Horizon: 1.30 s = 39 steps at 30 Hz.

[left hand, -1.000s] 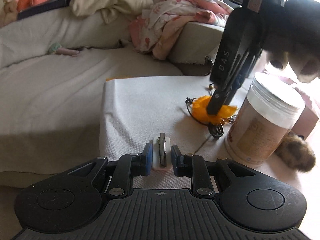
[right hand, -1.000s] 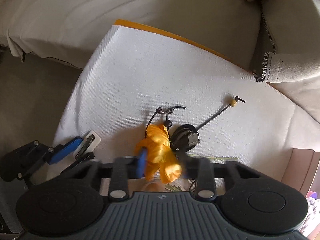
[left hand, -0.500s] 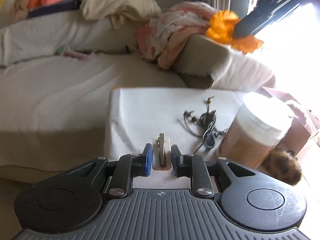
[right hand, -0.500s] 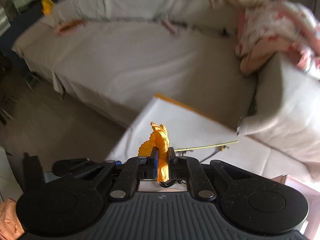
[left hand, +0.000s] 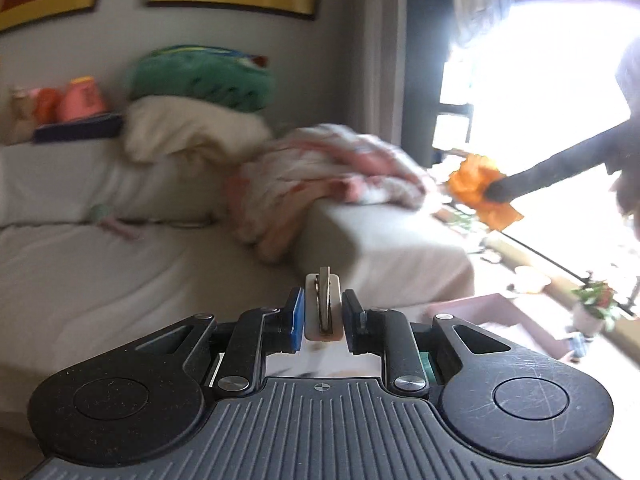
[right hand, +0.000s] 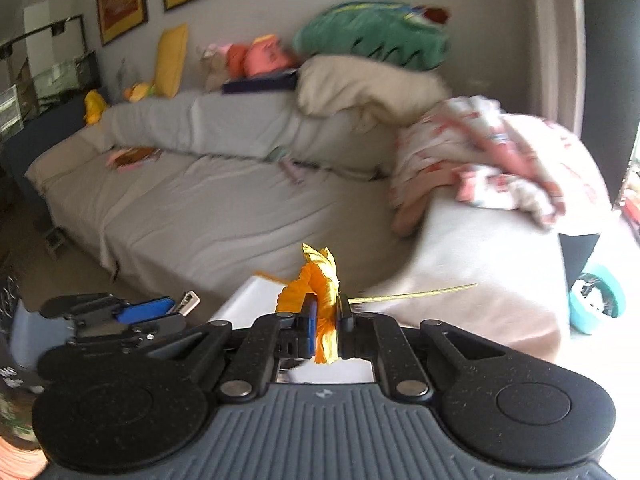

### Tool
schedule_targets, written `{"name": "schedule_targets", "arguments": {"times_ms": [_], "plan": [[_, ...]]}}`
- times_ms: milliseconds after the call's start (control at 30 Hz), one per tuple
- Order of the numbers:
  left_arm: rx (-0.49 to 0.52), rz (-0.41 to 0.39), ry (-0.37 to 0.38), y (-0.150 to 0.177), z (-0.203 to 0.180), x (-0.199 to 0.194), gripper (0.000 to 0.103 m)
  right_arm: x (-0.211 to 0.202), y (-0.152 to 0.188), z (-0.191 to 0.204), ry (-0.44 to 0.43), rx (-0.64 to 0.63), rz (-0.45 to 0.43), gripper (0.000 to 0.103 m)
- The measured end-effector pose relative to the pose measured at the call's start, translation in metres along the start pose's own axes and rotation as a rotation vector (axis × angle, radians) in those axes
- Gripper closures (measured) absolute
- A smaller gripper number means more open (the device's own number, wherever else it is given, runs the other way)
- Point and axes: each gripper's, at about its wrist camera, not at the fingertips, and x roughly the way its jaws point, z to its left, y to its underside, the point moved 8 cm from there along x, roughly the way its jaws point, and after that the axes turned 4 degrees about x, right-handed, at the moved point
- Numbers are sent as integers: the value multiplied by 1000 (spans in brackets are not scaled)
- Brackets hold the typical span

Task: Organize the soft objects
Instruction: 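Carry flower and hair clip into the pink box and open both tools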

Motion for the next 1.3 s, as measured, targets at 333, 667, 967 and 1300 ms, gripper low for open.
{"name": "schedule_targets", "arguments": {"times_ms": [333,667,967,1300], "plan": [[-17,113,304,0,-143,106,80,-47,60,-124,97,120,-79,94],[-191,154,359,-9,-171,195,79,-55,100,-192,129,262,-104,94],[-110,82,337,12,-140,95,79,18,118,-207,86,348,-20,94],[-192,90,14,80,-12,9,79,133,140,-213,53,474,223,90]]}}
